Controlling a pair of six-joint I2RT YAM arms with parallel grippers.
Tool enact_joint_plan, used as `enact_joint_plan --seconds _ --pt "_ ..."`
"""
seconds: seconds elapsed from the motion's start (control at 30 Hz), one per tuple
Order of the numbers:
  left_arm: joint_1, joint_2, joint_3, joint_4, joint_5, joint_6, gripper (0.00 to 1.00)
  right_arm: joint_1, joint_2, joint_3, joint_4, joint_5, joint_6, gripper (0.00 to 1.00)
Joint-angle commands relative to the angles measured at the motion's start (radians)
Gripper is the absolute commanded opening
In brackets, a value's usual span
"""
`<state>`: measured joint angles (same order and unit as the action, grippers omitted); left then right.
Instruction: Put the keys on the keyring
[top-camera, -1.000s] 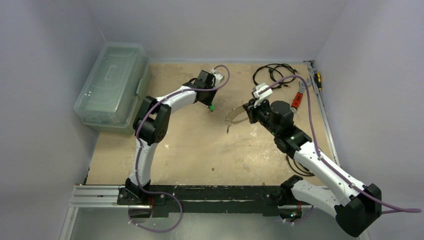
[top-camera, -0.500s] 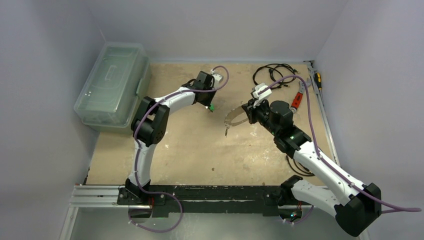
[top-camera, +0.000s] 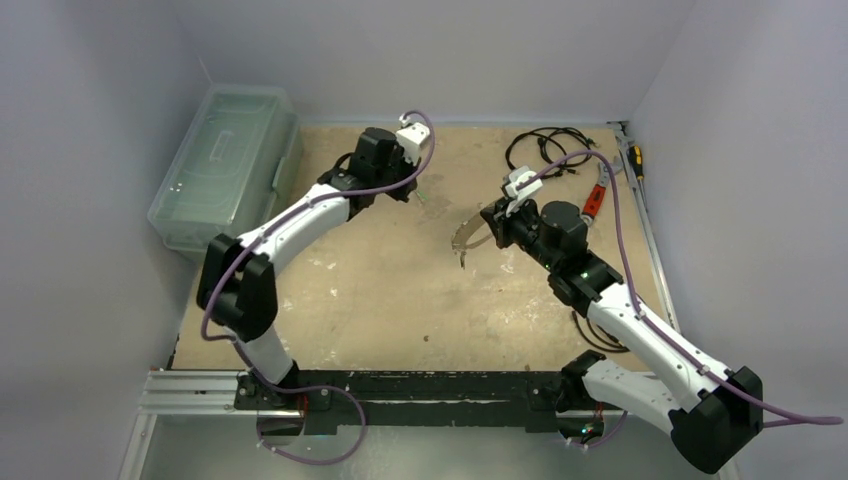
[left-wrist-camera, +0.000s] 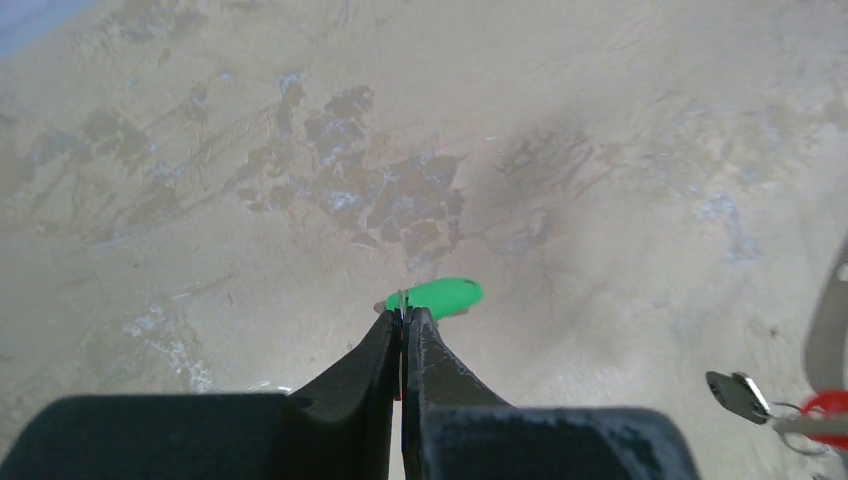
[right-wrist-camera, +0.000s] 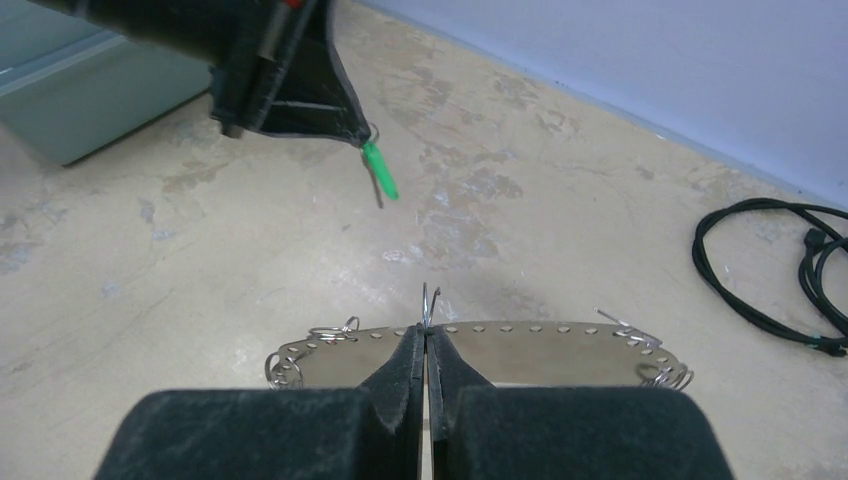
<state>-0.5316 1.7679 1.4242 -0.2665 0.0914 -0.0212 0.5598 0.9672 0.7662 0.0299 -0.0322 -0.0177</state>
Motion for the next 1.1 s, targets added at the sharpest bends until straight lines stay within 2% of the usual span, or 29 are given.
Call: enact_joint_plan --seconds 0.0,0.23,0.37,0.67,0.77,0.83,1.07 --pt "-0.004 -0.156 -0.074 0.063 0.109 0.087 0.00 -0.006 -0.044 0.006 0.091 -0.053 0.011 0.00" --pt "-0.005 -0.349 -0.207 0.114 0.222 0.141 0.00 -0.006 -0.035 0.007 0.124 -0.133 -0.012 0.00" --pt "-0.007 -0.451 -0.273 0.141 0.216 0.150 0.00 -0.005 -0.022 0.012 0.145 -0.192 -0.010 0.00" --pt "-0.007 -0.564 -0.343 0.128 0.302 0.196 0.00 -0.003 0.008 0.017 0.198 -0.337 -0.014 0.00" --pt "-0.027 -0.607 -0.373 0.142 0.341 0.237 0.00 -0.003 0.010 0.024 0.196 -0.401 -0.039 0.00" --pt "-0.042 -0.645 -0.406 0.146 0.342 0.319 0.00 -0.003 0.013 0.030 0.188 -0.437 -0.063 0.00" --pt "-0.088 -0.845 -0.625 0.352 0.337 0.458 0.00 0.001 0.042 0.052 0.143 -0.586 -0.102 0.00"
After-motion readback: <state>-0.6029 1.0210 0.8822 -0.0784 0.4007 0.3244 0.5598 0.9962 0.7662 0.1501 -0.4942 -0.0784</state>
